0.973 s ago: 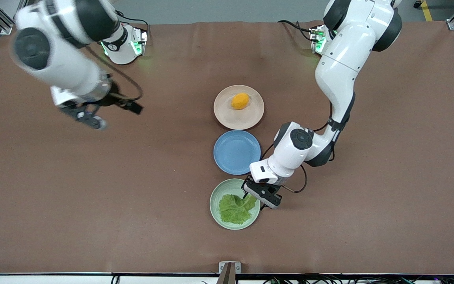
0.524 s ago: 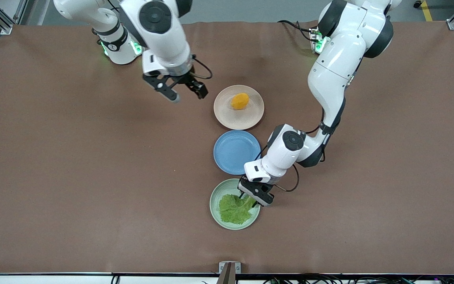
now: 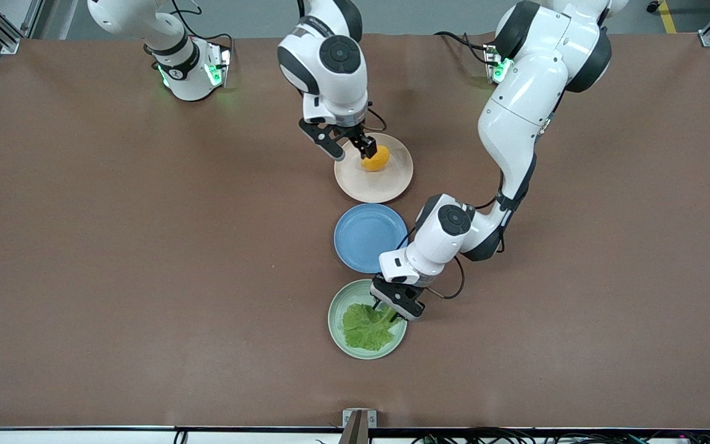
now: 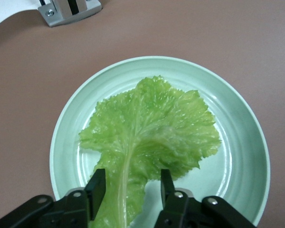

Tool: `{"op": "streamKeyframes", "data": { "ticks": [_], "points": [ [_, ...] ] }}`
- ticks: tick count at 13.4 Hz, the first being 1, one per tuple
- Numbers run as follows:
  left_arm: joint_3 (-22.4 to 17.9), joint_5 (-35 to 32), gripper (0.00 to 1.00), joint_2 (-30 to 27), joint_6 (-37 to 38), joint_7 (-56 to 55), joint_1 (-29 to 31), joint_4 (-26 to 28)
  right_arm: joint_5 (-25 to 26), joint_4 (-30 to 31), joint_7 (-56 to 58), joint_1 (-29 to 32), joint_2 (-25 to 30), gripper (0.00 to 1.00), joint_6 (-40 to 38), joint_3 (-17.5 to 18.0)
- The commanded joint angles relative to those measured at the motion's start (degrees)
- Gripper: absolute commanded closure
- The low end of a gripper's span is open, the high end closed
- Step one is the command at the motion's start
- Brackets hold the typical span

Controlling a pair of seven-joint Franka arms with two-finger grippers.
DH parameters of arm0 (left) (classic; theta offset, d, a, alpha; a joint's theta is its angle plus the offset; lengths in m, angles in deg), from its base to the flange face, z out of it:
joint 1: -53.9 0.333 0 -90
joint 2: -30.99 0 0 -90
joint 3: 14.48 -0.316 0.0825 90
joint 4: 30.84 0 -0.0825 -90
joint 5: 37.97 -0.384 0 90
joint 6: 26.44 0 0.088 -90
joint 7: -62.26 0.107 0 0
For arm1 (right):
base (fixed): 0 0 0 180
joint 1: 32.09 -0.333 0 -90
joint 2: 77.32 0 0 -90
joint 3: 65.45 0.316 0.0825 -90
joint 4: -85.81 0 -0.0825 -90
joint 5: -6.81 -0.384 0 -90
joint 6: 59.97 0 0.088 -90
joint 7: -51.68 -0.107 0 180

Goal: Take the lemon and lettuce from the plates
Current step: 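Lower the right gripper onto the lemon while the left gripper grasps lettuce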

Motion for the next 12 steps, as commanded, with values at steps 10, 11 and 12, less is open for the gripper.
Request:
{"op": "streamKeyframes", "data": {
  "ticks": [10,11,12],
  "points": [
    [-3.9,0.0,0.98,1.4,-2.5,2.6,-3.5,-1.6,3.8,-3.6,-12.2,-6.4,-11.6,0.01,9.1,-1.0],
    [-4.0,0.0,0.99,1.3,-2.5,2.5,-4.2,-1.6,3.8,-3.6,-12.2,-6.3,-12.1,0.02,9.8,-1.1],
    [-4.4,0.0,0.99,1.1,-2.5,2.5,-4.4,-1.6,3.8,-3.6,-12.2,-6.3,-12.7,0.03,10.5,-1.2]
  ]
}}
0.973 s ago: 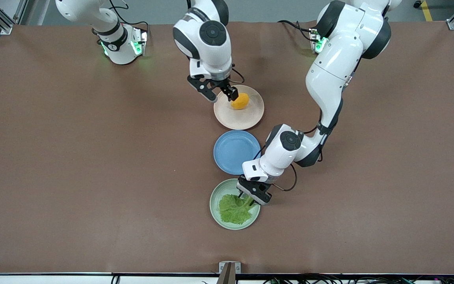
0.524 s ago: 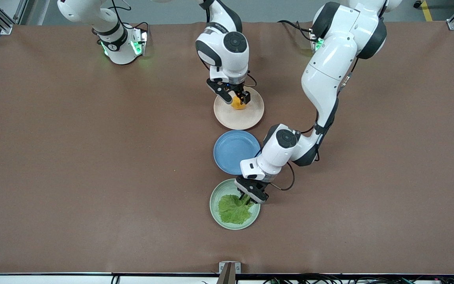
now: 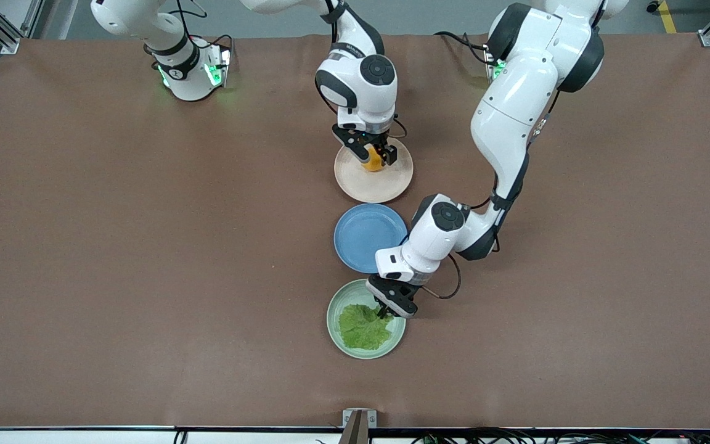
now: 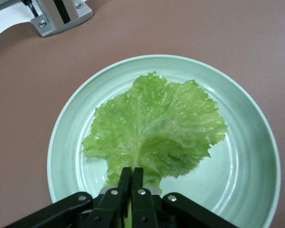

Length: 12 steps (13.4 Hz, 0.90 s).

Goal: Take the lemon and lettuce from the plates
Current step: 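Close the right gripper on the lemon and the left on the lettuce stem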

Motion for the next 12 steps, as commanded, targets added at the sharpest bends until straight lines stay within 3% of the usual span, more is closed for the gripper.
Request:
{"op": "streamKeyframes", "data": {
  "ticks": [1,4,8,9,12],
  "points": [
    [-2.0,0.0,1.0,0.0,-0.4,0.5,-1.4,-1.0,1.0,-0.8,-1.7,-0.6,-2.1,0.04,1.7,-0.8],
    [-2.0,-1.0,1.0,-1.9,1.1,0.5,-1.5,-0.9,1.0,-1.6,-1.7,-0.6,-4.3,0.08,3.1,-0.8],
    [-1.8,-1.0,0.99,-6.6,9.9,0.5,-1.2,-0.6,0.1,-2.7,-2.5,-0.2,-4.6,0.15,2.6,-0.8],
    [-1.9,-1.0,0.99,-7.7,13.7,0.4,-0.9,-0.5,0.3,-2.9,-3.5,-0.2,-4.6,0.28,2.5,-0.8],
    [-2.2,-0.9,0.99,-14.2,28.7,-0.1,-0.2,-0.4,0.8,-3.2,-2.5,0.7,-4.3,0.89,2.1,-0.8]
  ]
}}
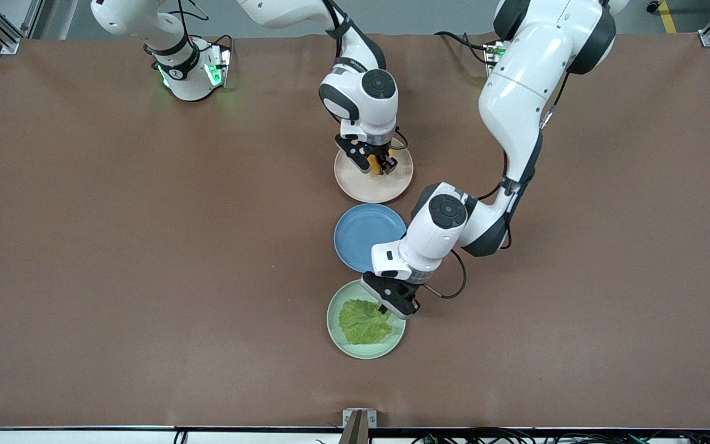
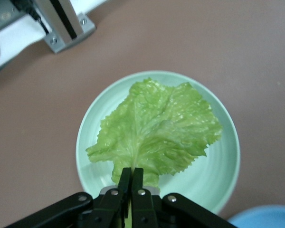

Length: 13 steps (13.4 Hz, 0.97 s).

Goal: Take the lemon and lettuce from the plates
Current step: 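Lift the lemon with the right gripper while the left gripper lifts lettuce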

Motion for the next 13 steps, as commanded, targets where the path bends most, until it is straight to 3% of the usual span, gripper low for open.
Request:
{"op": "streamKeyframes", "data": {
  "ticks": [1,3,5,7,10,13],
  "points": [
    [-0.7,-0.8,0.99,-7.4,10.7,-0.4,1.8,1.6,0.8,-0.5,0.9,2.0,0.6,0.97,-2.1,-0.1],
    [-0.6,-0.7,0.99,-13.1,21.6,-0.2,5.5,2.4,0.8,-0.4,9.9,5.3,4.6,0.97,-10.0,-0.1],
    [-0.6,-0.8,0.99,-17.9,30.7,-0.4,9.8,2.7,0.8,0.3,21.2,10.5,7.0,0.97,-12.5,-0.1],
    [-1.4,-1.1,0.98,-23.0,32.6,-1.6,14.5,6.4,0.8,0.9,35.0,18.1,9.0,0.97,-13.8,-0.1],
    [-1.4,-1.2,0.99,-22.9,33.1,-1.7,19.2,7.0,0.8,2.9,56.4,30.2,11.3,0.97,-13.6,0.0],
    [-1.5,-1.3,0.99,-23.3,33.3,-2.1,23.2,13.3,0.8,3.3,74.1,40.4,10.9,0.97,-13.0,0.0]
  ]
}}
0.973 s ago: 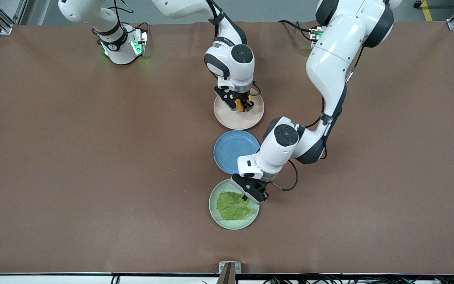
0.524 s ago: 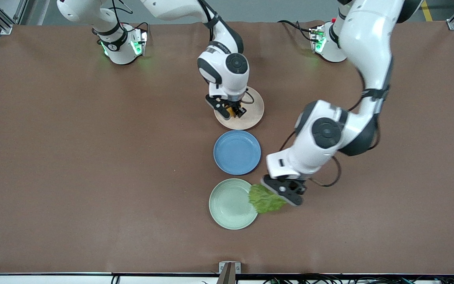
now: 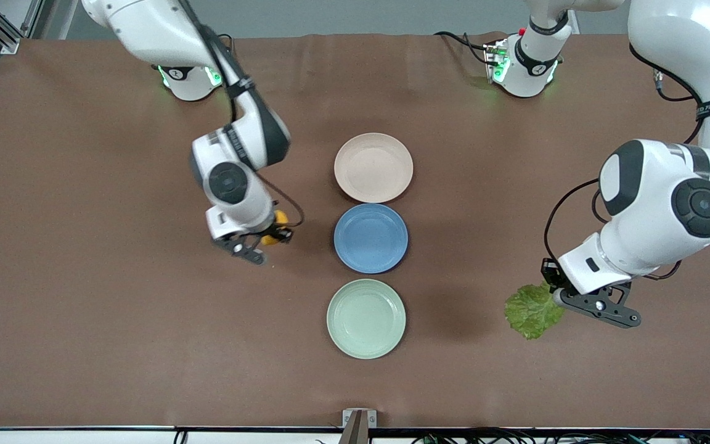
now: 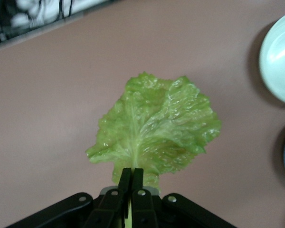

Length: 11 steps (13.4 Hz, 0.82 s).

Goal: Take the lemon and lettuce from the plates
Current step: 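Lift the lemon with the right gripper while the left gripper lifts lettuce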

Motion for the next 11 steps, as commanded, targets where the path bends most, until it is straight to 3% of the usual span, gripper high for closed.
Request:
{"op": "streamKeyframes", "data": {
  "ticks": [1,5,11],
  "points": [
    [0.2,-1.2,0.99,-1.0,-0.4,-1.1,1.9,6.3,0.5,3.2,14.3,8.4,1.6,0.97,2.5,1.6],
    [0.1,-1.2,0.99,-1.2,-3.2,-1.2,4.1,14.4,0.3,6.2,30.4,16.5,-0.9,0.97,10.7,1.7],
    [0.1,-1.5,0.96,-0.7,-7.8,-2.8,4.6,20.6,-0.3,8.7,43.4,22.3,-2.2,0.97,12.0,1.9]
  ]
}}
